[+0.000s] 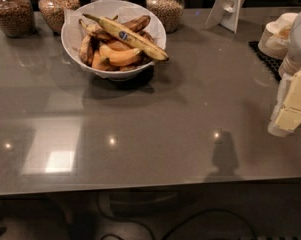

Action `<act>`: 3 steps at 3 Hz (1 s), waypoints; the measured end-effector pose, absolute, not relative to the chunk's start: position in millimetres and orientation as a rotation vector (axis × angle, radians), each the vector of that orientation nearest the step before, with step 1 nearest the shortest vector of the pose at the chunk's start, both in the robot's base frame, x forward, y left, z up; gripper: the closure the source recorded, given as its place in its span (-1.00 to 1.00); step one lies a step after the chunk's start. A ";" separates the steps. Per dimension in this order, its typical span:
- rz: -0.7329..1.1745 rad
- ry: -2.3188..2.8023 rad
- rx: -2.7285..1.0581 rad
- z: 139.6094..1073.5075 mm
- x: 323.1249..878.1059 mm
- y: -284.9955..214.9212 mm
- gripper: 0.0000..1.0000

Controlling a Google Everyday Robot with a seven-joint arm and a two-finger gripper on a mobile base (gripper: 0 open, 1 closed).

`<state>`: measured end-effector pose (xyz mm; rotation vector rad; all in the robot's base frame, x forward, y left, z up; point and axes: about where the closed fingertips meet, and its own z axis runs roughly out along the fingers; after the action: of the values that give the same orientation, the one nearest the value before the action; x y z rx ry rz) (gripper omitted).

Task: Pick banana from white bowl

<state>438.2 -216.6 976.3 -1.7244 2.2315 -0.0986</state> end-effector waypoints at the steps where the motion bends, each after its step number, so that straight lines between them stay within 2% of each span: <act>1: -0.098 2.214 -1.712 978.1 440.9 -213.2 -1.00; 3: 0.004 2.040 -1.627 980.6 484.5 -156.5 -1.00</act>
Offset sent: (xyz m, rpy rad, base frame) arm 0.0450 0.0586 -0.0037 0.2016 -0.1138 0.0738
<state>484.5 -156.5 980.6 -1.6273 2.0398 0.0044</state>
